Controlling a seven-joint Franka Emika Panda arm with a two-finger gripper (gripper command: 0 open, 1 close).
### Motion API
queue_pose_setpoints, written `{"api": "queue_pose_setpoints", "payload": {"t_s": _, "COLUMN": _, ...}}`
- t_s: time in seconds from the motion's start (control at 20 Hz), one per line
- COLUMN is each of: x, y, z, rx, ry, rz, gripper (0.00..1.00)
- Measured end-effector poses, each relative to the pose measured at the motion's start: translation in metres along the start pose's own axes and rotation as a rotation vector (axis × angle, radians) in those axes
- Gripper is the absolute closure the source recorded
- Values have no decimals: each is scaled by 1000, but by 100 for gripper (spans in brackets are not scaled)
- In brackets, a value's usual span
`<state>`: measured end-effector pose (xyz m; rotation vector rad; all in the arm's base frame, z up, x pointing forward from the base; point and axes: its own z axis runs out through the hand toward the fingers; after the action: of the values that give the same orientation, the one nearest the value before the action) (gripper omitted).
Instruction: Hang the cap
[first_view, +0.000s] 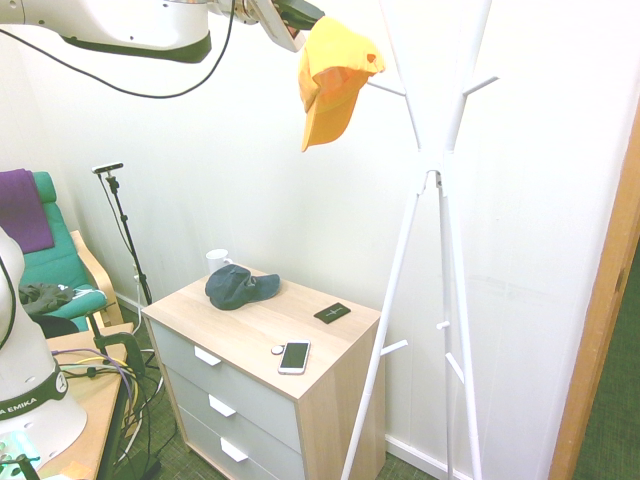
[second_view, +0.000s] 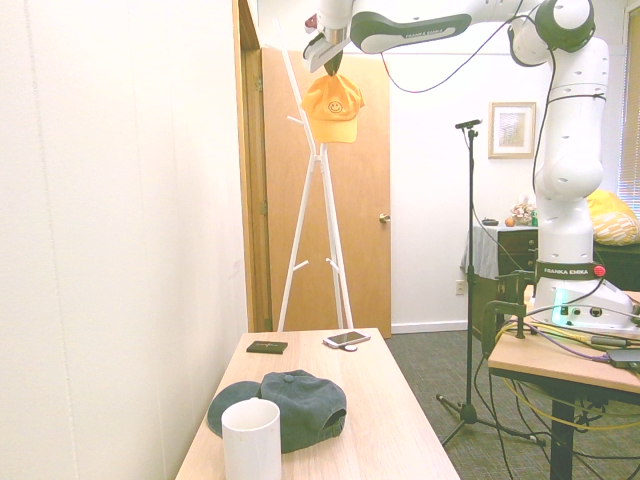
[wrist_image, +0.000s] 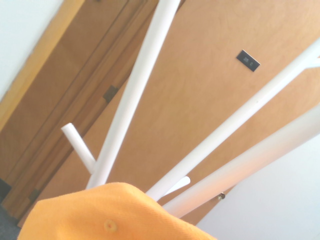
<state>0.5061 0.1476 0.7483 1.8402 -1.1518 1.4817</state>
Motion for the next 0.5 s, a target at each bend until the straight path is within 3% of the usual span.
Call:
{"api": "queue_pose_setpoints", "payload": {"t_s": 0.25, "x": 11, "y": -3, "z": 19, "rx": -14, "ry": 1, "rz": 3, "gripper": 100}}
{"api": "queue_pose_setpoints", "payload": {"t_s": 0.5, "x": -12, "y": -17, "z": 43, "rx": -18, "ry": -32, "rz": -27, "gripper": 100}}
